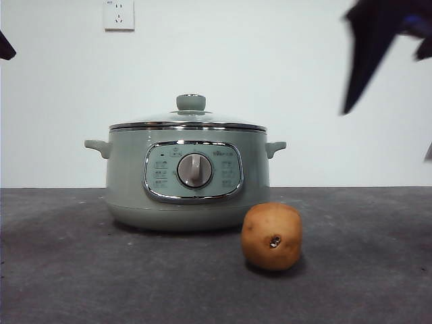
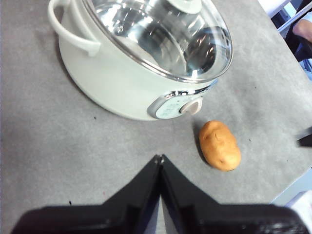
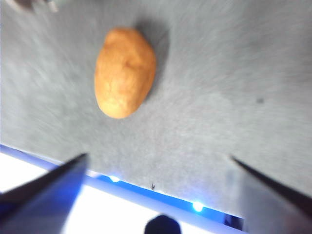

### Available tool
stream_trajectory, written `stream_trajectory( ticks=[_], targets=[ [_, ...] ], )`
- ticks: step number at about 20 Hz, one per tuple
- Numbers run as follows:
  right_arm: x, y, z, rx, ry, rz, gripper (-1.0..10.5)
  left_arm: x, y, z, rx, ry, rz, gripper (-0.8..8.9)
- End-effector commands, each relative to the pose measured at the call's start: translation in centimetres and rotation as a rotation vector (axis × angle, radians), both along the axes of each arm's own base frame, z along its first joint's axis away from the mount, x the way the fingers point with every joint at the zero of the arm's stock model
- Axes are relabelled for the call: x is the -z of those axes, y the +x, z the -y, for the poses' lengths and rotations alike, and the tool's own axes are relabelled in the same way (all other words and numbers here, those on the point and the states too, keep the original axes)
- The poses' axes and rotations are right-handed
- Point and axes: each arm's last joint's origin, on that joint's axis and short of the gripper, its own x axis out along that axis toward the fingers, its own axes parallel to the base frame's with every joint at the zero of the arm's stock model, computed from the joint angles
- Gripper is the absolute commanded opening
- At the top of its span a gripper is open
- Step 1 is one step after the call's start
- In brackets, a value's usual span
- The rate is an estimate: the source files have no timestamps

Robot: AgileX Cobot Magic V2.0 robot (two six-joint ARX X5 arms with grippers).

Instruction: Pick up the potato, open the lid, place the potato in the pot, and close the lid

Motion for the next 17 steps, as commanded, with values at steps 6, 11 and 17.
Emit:
stream_trajectory(
  ticks=[6, 11, 17],
  targets=[
    [0.9, 2.4, -6.8, -0.041, -0.138, -0.002, 6.0, 0.1, 0.2, 0.0, 0.007, -0.001, -0.007, -0.04],
    [2.7, 4.0, -10.4, -0.056, -0.214, -0.037, 6.0, 0.3, 0.4, 0.0, 0.007, 0.0, -0.023, -0.04],
    [6.0, 5.1, -12.4, -0.082, -0.284, -0.077, 6.0, 0.4, 0.3, 0.0, 0.012, 0.005, -0.04, -0.04]
  ],
)
